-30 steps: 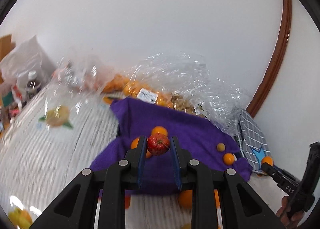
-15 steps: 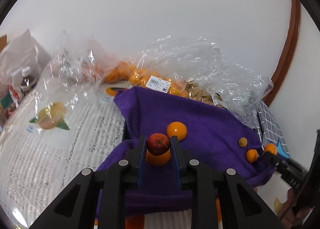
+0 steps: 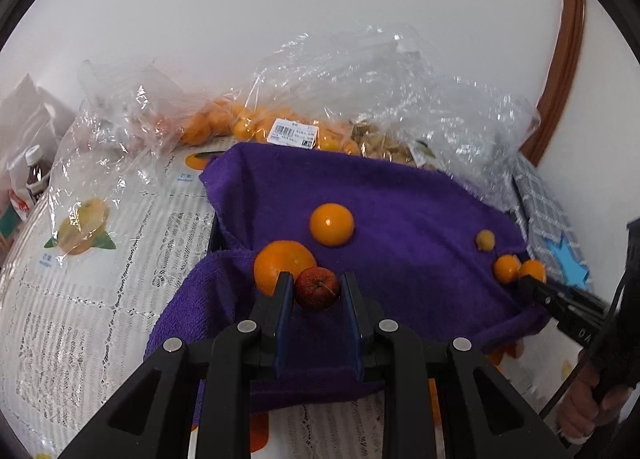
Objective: Organize fruits
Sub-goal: 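Carry the orange and the red fruit over the purple towel, then open both grippers to release the fruits onto the towel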
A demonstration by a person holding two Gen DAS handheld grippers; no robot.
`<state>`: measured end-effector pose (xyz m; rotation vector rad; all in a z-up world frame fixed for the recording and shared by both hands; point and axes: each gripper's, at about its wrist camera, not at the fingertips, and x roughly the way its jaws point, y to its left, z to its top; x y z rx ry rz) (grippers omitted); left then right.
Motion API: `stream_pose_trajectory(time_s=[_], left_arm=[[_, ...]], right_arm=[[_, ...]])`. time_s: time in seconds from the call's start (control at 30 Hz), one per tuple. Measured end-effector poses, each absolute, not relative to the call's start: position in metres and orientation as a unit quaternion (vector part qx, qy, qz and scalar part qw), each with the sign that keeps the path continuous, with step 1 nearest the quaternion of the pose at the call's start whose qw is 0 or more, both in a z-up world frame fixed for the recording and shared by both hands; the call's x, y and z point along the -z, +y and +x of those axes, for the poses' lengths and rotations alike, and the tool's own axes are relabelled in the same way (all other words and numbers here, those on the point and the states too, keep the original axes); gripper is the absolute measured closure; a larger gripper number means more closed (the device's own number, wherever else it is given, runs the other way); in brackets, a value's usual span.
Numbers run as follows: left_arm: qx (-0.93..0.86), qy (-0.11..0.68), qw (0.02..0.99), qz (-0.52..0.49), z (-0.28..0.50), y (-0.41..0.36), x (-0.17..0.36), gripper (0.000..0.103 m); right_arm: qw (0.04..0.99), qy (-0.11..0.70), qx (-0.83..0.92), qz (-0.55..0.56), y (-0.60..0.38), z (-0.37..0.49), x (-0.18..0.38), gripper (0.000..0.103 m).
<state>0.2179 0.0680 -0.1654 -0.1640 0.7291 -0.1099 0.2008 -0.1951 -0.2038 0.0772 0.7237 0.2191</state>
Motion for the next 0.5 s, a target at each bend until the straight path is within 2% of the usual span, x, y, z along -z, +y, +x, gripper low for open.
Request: stream_pose_trajectory(time_s=[0.5], left_arm=[[0.056, 0.384, 0.919, -0.072, 0.2263, 0.0653, 0.1756, 0.080]], right_arm=[[0.925, 0.367, -0.102, 0.015, -0.1887, 0.2032, 0.2103, 0.070]])
